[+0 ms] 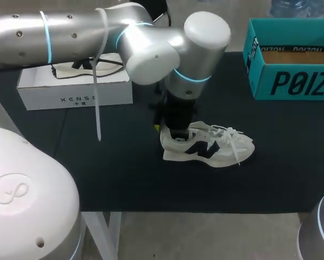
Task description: Take the shoe out of the shoebox, open the shoe tongue, remove and reinsert the insole, then place the shoe into the shoebox
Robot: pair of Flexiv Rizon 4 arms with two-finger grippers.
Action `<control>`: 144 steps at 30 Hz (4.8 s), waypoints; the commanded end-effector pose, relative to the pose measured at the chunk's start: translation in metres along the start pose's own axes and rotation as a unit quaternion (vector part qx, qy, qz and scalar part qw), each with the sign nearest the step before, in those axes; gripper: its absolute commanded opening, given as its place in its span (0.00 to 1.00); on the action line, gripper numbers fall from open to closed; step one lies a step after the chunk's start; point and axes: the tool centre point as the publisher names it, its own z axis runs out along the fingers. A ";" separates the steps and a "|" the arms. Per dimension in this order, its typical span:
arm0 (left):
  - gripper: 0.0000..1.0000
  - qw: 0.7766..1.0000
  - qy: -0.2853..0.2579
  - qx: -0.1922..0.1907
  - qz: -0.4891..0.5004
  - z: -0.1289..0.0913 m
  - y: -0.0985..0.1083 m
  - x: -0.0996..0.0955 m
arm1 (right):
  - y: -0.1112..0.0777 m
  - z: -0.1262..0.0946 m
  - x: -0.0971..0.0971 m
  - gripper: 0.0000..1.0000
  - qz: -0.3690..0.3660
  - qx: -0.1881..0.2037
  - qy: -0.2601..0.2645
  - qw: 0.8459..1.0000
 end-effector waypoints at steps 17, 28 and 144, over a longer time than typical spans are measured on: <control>1.00 0.939 -0.020 0.297 -0.175 -0.049 0.081 0.153 | 0.000 0.001 0.000 1.00 0.000 0.001 -0.001 1.000; 1.00 0.938 -0.029 0.242 -0.247 -0.050 0.064 0.166 | 0.000 0.001 0.000 1.00 0.000 0.001 -0.001 1.000; 1.00 0.558 -0.401 0.592 -0.422 0.053 -0.035 0.012 | 0.000 0.001 0.000 1.00 0.000 0.001 -0.001 1.000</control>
